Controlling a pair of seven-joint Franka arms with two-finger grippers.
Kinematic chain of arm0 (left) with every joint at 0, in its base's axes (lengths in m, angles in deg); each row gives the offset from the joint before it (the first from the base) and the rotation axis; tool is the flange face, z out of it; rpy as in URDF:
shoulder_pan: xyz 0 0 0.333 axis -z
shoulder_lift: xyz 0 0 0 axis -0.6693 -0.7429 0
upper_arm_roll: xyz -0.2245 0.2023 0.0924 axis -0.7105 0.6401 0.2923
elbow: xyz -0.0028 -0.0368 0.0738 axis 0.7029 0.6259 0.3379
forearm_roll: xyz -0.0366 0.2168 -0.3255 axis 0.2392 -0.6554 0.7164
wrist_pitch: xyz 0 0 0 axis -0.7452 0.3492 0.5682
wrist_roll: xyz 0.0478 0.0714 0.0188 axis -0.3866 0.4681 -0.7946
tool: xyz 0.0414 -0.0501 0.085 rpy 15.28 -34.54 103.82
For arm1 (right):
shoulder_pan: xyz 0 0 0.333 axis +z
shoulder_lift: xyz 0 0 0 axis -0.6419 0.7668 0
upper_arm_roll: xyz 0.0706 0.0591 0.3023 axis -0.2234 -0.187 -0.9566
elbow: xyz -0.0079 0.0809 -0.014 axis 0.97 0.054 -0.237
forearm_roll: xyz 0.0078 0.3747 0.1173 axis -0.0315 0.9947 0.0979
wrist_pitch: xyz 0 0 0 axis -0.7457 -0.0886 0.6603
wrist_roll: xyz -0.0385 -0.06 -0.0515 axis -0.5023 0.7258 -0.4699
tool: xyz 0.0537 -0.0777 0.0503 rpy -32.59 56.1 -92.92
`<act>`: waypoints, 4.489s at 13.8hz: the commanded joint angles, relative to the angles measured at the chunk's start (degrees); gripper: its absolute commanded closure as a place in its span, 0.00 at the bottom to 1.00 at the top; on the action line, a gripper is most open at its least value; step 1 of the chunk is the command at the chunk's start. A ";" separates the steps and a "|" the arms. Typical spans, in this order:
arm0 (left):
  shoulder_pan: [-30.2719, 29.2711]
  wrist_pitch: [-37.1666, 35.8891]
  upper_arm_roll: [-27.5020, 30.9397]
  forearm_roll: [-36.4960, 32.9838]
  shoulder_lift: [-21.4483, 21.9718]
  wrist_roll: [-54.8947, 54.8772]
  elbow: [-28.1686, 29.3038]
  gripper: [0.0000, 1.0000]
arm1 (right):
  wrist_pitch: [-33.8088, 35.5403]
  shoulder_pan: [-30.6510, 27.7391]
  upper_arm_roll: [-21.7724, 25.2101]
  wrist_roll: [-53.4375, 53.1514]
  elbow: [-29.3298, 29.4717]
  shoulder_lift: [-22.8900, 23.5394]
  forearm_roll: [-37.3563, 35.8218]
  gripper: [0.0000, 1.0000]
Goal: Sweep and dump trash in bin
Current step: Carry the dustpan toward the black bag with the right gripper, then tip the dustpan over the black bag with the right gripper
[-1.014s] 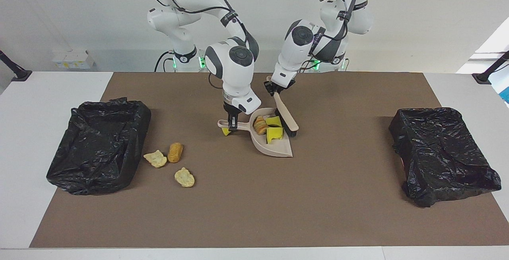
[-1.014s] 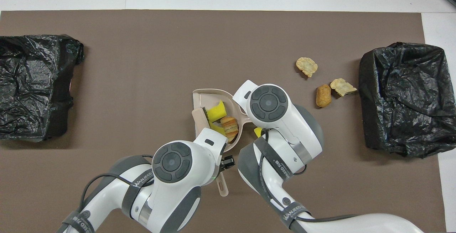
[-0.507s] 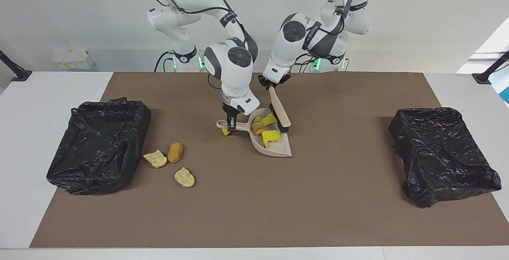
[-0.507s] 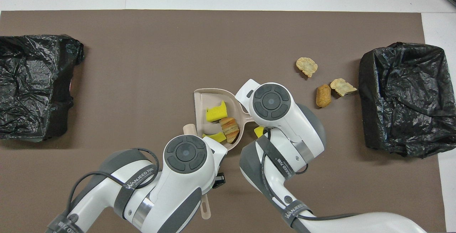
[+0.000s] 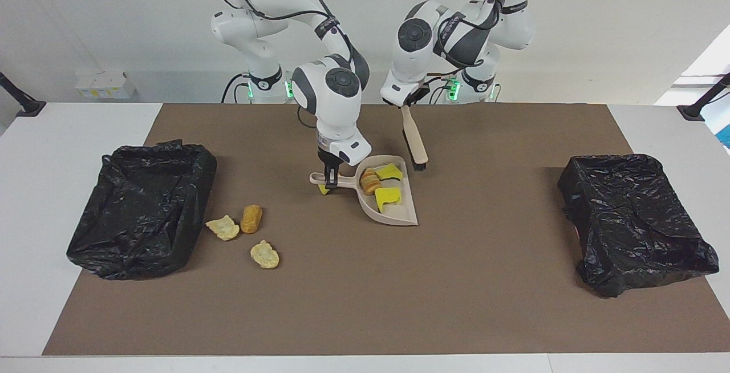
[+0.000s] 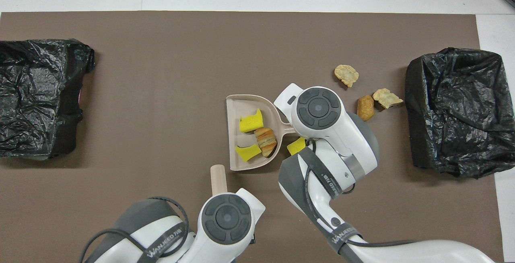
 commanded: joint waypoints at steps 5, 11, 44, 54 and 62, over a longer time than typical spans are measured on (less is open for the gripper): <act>12.08 14.55 0.29 -1.03 5.62 9.51 14.23 1.00 | 8.76 -8.37 -0.51 11.55 4.66 -3.98 5.38 1.00; 15.17 20.02 0.20 -0.94 5.09 10.22 17.76 1.00 | 13.79 -17.86 0.02 18.49 9.86 -5.74 5.48 1.00; -37.48 -16.88 1.43 -13.68 -7.99 -52.10 -42.77 0.00 | 21.27 -41.78 -0.60 34.41 19.36 -3.28 -37.42 1.00; -42.31 -16.45 1.78 -10.96 -7.83 -54.21 -43.50 0.00 | 11.95 -40.38 -1.13 33.01 19.71 -4.51 -40.14 1.00; -42.40 -16.89 1.78 -11.22 -7.74 -54.12 -43.41 0.00 | 13.70 -41.26 -0.51 31.26 20.15 -6.44 -15.64 1.00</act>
